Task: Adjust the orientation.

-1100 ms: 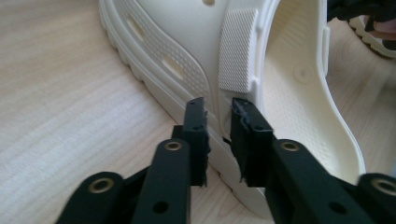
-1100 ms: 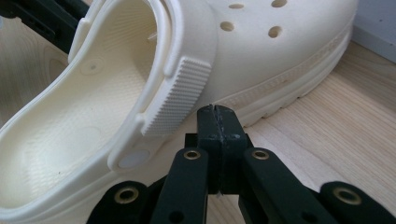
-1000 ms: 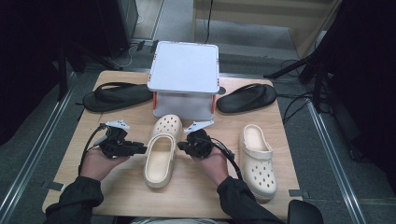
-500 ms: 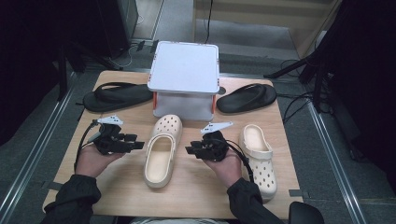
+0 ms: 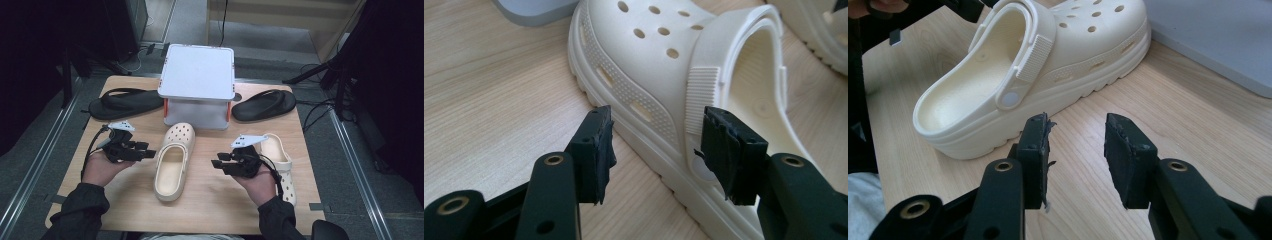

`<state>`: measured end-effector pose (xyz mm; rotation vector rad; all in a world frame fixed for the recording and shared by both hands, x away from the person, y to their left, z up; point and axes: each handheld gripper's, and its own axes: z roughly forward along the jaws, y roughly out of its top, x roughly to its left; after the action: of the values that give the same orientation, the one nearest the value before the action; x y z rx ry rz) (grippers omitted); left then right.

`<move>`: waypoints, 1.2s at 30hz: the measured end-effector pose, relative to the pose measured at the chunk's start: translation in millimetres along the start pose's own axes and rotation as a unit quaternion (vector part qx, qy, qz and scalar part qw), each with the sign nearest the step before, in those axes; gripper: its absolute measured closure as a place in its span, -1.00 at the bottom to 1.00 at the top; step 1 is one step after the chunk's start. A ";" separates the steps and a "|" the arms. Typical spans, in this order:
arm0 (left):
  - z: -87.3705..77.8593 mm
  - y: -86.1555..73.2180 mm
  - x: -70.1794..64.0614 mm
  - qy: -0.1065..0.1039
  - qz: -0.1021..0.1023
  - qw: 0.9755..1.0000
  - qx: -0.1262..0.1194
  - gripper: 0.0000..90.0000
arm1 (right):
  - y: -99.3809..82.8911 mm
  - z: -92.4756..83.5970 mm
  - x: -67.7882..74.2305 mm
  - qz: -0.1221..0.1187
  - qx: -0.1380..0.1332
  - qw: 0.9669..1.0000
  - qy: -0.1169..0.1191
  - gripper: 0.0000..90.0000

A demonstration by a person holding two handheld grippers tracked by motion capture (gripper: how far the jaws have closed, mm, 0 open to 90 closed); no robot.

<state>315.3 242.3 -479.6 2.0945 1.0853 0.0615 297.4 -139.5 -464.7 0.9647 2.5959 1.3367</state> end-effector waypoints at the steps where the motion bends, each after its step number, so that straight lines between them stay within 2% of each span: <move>1: 1.3 0.7 0.3 -0.003 -0.001 1.000 0.002 0.05 | -0.5 -2.7 -0.9 0.000 0.000 1.000 -0.002 0.41; 10: 3.7 8.1 2.4 -0.008 0.004 1.000 0.000 0.03 | -8.3 -30.5 -10.8 0.012 -0.004 0.999 -0.031 0.45; 12: 5.3 9.5 2.1 -0.010 0.002 1.000 0.000 0.03 | -12.4 -41.5 -17.8 0.021 -0.005 0.999 -0.043 0.46; 15: 8.2 10.8 3.1 -0.015 -0.001 1.000 0.001 0.03 | -15.2 -48.0 -23.9 0.027 -0.002 0.998 -0.057 0.47; 17: 10.1 12.5 3.2 -0.016 -0.004 1.000 0.008 0.03 | -18.1 -54.5 -29.5 0.033 -0.002 0.997 -0.070 0.46; 19: 10.7 13.6 2.6 -0.013 0.003 1.000 0.009 0.03 | -21.2 -60.8 -35.0 0.041 -0.003 0.996 -0.083 0.46; 23: 10.1 15.0 3.7 -0.015 0.002 1.000 0.006 0.03 | -27.0 -72.5 -46.7 0.060 -0.010 0.993 -0.105 0.43; 24: 10.2 15.5 4.0 -0.015 0.002 1.000 0.005 0.03 | -29.6 -78.3 -51.2 0.070 -0.011 0.991 -0.114 0.42; 26: 10.9 16.6 4.4 -0.017 0.001 1.000 0.003 0.03 | -31.9 -83.4 -55.0 0.074 -0.011 0.989 -0.128 0.40; 28: 11.8 17.6 4.8 -0.017 0.002 1.000 0.004 0.03 | -33.3 -85.4 -57.6 0.075 -0.010 0.988 -0.135 0.40; 32: 12.8 19.1 6.3 -0.019 0.001 1.000 0.004 0.02 | -39.1 -90.4 -67.3 0.093 -0.004 0.983 -0.158 0.36; 36: 13.2 19.6 6.8 -0.020 0.000 1.000 0.004 0.02 | -41.9 -88.9 -71.5 0.102 0.004 0.982 -0.159 0.33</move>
<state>337.8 232.4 -478.3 2.0945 1.0625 0.0159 304.4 -260.6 -456.6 1.3521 2.3156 1.1015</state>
